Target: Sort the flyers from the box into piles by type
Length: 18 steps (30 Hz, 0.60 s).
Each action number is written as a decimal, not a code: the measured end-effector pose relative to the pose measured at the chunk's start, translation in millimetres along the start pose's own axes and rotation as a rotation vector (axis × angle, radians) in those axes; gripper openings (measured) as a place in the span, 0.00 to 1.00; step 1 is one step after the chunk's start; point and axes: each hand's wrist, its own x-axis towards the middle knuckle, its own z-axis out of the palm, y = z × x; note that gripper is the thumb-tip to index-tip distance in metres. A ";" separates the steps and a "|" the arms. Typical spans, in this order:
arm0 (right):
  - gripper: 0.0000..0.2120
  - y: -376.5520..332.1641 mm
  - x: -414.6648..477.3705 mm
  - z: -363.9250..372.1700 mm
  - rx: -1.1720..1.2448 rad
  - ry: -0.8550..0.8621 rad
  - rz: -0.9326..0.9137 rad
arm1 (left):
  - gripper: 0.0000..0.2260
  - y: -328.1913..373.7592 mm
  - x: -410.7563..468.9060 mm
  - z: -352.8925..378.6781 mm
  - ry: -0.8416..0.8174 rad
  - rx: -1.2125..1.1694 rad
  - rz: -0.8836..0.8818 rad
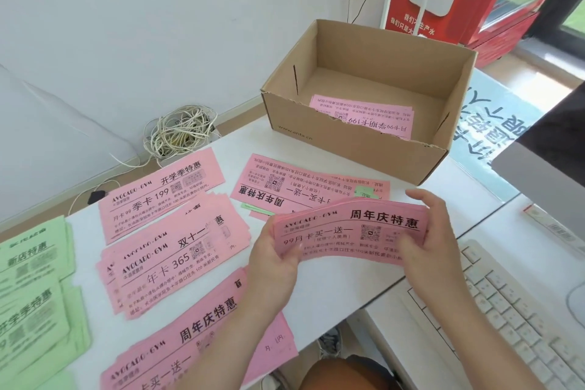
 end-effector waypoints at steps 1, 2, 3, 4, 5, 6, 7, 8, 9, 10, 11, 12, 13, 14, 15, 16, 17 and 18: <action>0.28 -3.0 0.0 -0.4 -0.048 0.016 -0.030 | 0.17 2.9 -1.0 -1.1 0.011 -0.008 0.014; 0.28 -6.7 -0.1 -2.3 -0.090 0.022 -0.064 | 0.17 6.6 -2.4 -2.9 0.017 -0.020 0.028; 0.29 -11.4 -0.6 -4.3 -0.119 0.010 -0.089 | 0.18 9.8 -4.3 -7.3 0.025 -0.037 0.038; 0.29 -16.3 -1.2 -6.4 -0.136 -0.016 -0.102 | 0.18 13.1 -6.5 -13.1 0.031 -0.058 0.046; 0.28 -21.8 -1.8 -8.9 -0.145 -0.052 -0.104 | 0.18 16.6 -9.1 -19.7 0.037 -0.079 0.051; 0.27 -27.7 -2.4 -11.0 -0.155 -0.091 -0.100 | 0.19 19.2 -11.8 -27.0 0.044 -0.103 0.047; 0.25 -33.2 -2.5 -12.1 -0.166 -0.129 -0.092 | 0.18 21.0 -15.0 -35.1 0.050 -0.133 0.033; 0.23 -38.6 -2.6 -11.5 -0.162 -0.161 -0.082 | 0.18 21.7 -18.8 -43.5 0.058 -0.157 0.012; 0.23 -43.3 -3.0 -9.7 -0.138 -0.188 -0.067 | 0.17 21.3 -23.4 -52.2 0.072 -0.170 -0.011; 0.22 -47.3 -4.3 -6.2 -0.096 -0.215 -0.050 | 0.17 19.3 -29.2 -61.6 0.090 -0.179 -0.032; 0.21 -50.5 -6.5 -1.1 -0.053 -0.241 -0.032 | 0.18 16.5 -35.9 -71.6 0.105 -0.202 -0.049; 0.20 -53.2 -10.0 5.4 -0.015 -0.269 -0.015 | 0.19 12.8 -43.3 -82.6 0.109 -0.241 -0.063; 0.20 -55.2 -14.4 13.4 0.022 -0.293 -0.002 | 0.22 7.9 -51.1 -94.6 0.101 -0.283 -0.080; 0.20 -56.9 -19.9 22.6 0.060 -0.310 0.007 | 0.25 2.5 -59.6 -107.1 0.080 -0.320 -0.105; 0.20 -58.9 -26.0 32.6 0.097 -0.323 0.011 | 0.27 -2.7 -68.9 -119.9 0.053 -0.344 -0.130; 0.20 -60.6 -32.9 43.0 0.130 -0.333 0.012 | 0.28 -8.2 -78.7 -132.6 0.034 -0.347 -0.151; 0.20 -61.9 -40.2 53.0 0.152 -0.342 0.010 | 0.27 -13.1 -88.8 -145.0 0.035 -0.326 -0.166; 0.21 -63.1 -48.0 62.6 0.163 -0.354 0.005 | 0.27 -18.2 -98.2 -156.8 0.062 -0.289 -0.176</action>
